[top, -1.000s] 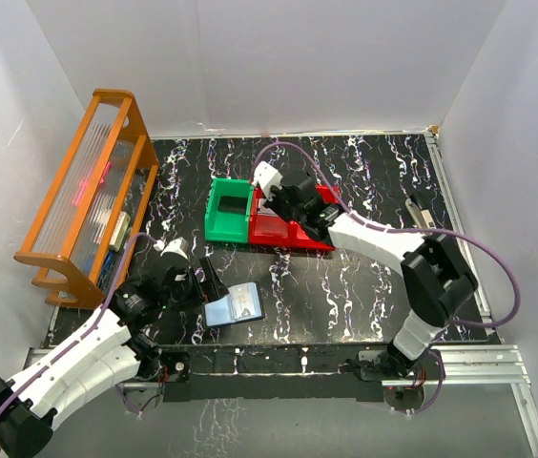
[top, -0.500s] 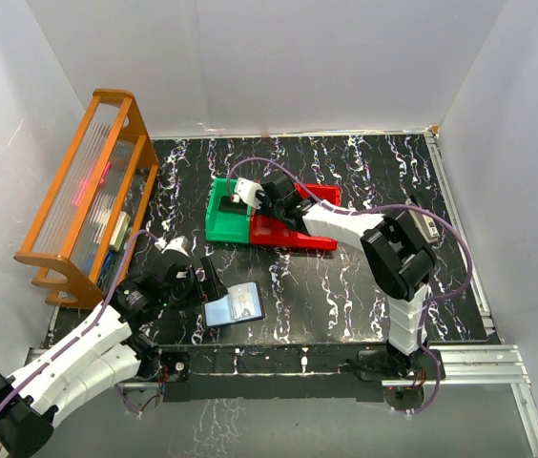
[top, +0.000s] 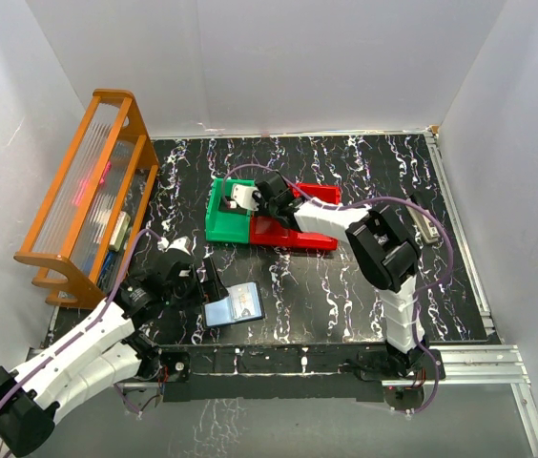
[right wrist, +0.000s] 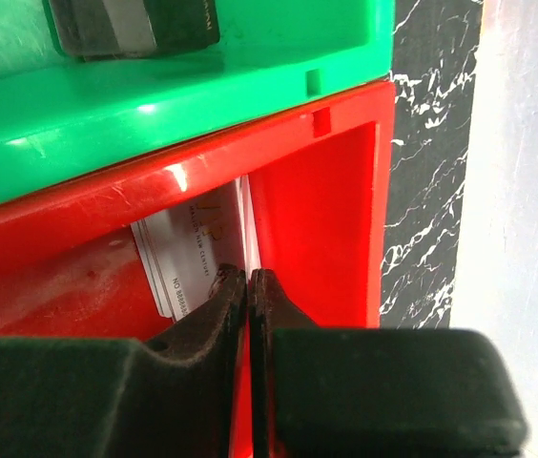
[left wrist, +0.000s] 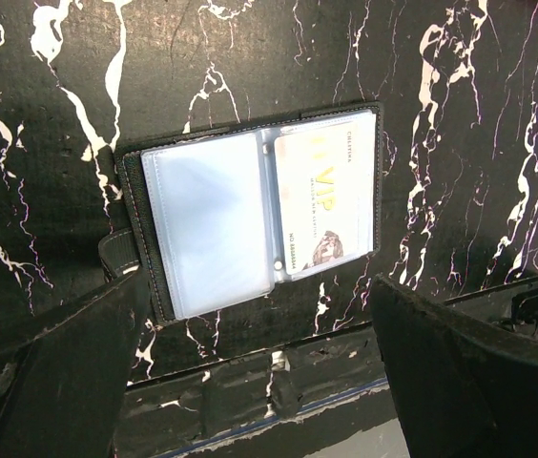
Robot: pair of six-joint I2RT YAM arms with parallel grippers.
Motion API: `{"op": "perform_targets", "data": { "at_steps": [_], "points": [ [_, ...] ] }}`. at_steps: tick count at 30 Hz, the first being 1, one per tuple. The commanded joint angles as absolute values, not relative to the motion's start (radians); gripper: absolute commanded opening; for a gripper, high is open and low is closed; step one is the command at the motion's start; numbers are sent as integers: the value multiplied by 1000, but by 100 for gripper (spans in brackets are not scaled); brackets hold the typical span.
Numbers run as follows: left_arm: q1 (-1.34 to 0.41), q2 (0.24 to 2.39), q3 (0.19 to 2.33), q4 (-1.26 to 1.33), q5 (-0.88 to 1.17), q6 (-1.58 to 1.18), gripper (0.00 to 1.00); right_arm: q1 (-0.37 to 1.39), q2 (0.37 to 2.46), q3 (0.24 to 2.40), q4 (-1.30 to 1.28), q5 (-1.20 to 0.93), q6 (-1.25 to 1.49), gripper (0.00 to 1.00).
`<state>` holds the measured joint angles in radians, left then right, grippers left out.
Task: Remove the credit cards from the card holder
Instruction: Place the credit card in the storage box.
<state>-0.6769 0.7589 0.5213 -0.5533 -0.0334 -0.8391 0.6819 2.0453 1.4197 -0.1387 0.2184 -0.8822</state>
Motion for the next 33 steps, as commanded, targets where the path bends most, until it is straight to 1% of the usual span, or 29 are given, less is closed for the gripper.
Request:
{"op": "perform_targets", "data": {
  "at_steps": [1, 5, 9, 10, 15, 18, 23, 28, 30, 33],
  "points": [
    [-677, 762, 559, -568, -16, -822, 99, 677, 2055, 1422, -39, 272, -952, 6],
    [-678, 762, 562, -573, -19, -824, 99, 676, 2046, 1369, 26, 250, -992, 10],
    [-678, 757, 562, -576, -27, -827, 99, 676, 2055, 1387, -1, 239, -976, 11],
    [-678, 756, 564, -580, -28, -828, 99, 676, 2051, 1384, -6, 235, -975, 13],
    [-678, 742, 559, -575, -19, -830, 99, 674, 2008, 1378, -39, 191, -943, 36],
    [-678, 739, 567, -580, -22, -826, 99, 673, 1963, 1373, -57, 154, -924, 41],
    [-678, 742, 578, -583, -8, -821, 99, 672, 1892, 1355, -39, 127, -862, 44],
    [-678, 742, 572, -574, 10, -829, 99, 672, 1799, 1275, 38, 79, -775, 45],
    [-678, 742, 570, -568, 18, -836, 99, 672, 1752, 1238, 85, 81, -673, 45],
    [-678, 739, 563, -540, 48, -847, 99, 672, 1620, 1162, 162, 80, -423, 46]
  ]
}}
